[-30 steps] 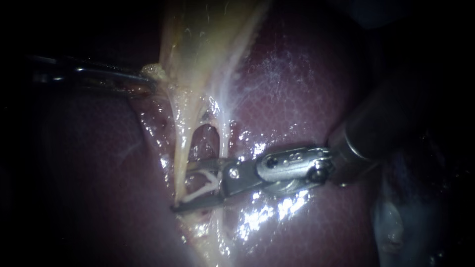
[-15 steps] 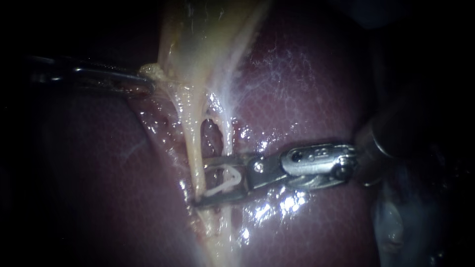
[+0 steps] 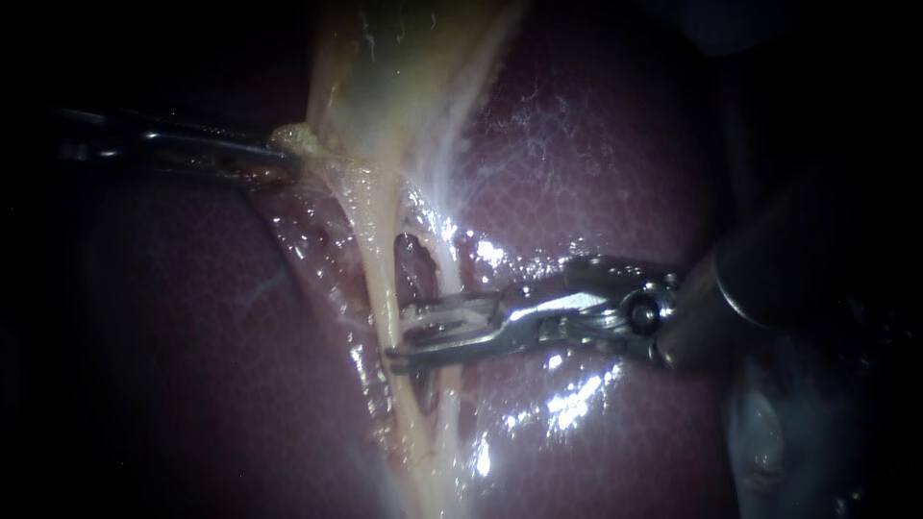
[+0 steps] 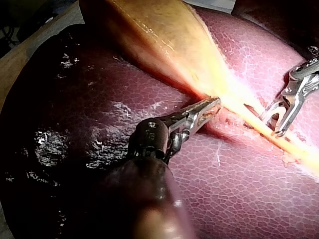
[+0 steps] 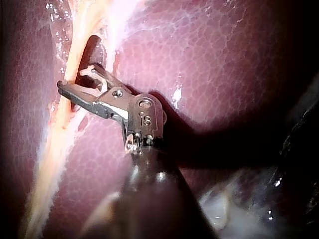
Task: Clipping first clip left tube
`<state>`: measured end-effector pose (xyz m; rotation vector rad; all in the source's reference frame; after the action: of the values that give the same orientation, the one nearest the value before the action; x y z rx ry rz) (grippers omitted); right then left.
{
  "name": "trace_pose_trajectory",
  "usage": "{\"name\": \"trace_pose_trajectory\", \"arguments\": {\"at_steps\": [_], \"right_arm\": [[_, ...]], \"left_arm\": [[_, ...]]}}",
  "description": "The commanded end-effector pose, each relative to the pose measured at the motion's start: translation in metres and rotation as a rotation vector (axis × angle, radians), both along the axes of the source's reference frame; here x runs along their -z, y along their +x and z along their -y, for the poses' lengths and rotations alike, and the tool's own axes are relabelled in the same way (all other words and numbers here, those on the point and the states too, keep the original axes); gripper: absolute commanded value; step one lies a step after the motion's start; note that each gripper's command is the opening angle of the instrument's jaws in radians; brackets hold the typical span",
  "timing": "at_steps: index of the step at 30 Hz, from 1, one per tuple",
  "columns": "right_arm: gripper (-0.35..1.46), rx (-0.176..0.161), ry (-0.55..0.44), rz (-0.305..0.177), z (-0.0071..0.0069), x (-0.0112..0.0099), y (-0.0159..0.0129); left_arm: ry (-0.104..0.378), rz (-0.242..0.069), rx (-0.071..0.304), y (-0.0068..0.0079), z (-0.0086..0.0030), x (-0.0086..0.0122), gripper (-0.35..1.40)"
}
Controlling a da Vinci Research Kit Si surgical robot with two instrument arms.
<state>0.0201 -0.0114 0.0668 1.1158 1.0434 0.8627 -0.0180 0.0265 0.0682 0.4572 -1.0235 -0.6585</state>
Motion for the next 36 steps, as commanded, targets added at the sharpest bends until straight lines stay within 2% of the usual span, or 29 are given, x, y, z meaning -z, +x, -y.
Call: {"name": "trace_pose_trajectory", "arguments": {"at_steps": [1,5,11,17,25,36], "right_arm": [[0.49,0.003,0.015,-0.014,0.0,0.0,0.0],[0.47,0.018,0.073,-0.076,0.0001,0.0001,0.0],[0.46,0.05,0.098,-0.128,0.0008,0.0001,0.0002],[0.45,0.058,0.118,-0.216,0.0019,-0.0008,0.0013],[0.45,0.088,0.124,-0.296,0.0036,-0.002,0.0032],[0.44,0.04,0.122,-0.285,0.0038,-0.0021,0.0046]], "left_arm": [[0.0,0.0,0.0,0.0,0.0,0.0,-0.35],[0.0,0.0,0.0,0.0,0.0,0.0,-0.35],[-0.001,-0.001,0.001,-0.0001,0.0001,-0.0001,-0.35],[-0.001,-0.001,0.001,-0.0001,0.0001,-0.0001,-0.35],[-0.001,-0.001,0.001,-0.0002,0.0001,-0.0002,-0.35],[-0.001,-0.001,0.002,-0.0002,0.0001,-0.0002,-0.35]]}}
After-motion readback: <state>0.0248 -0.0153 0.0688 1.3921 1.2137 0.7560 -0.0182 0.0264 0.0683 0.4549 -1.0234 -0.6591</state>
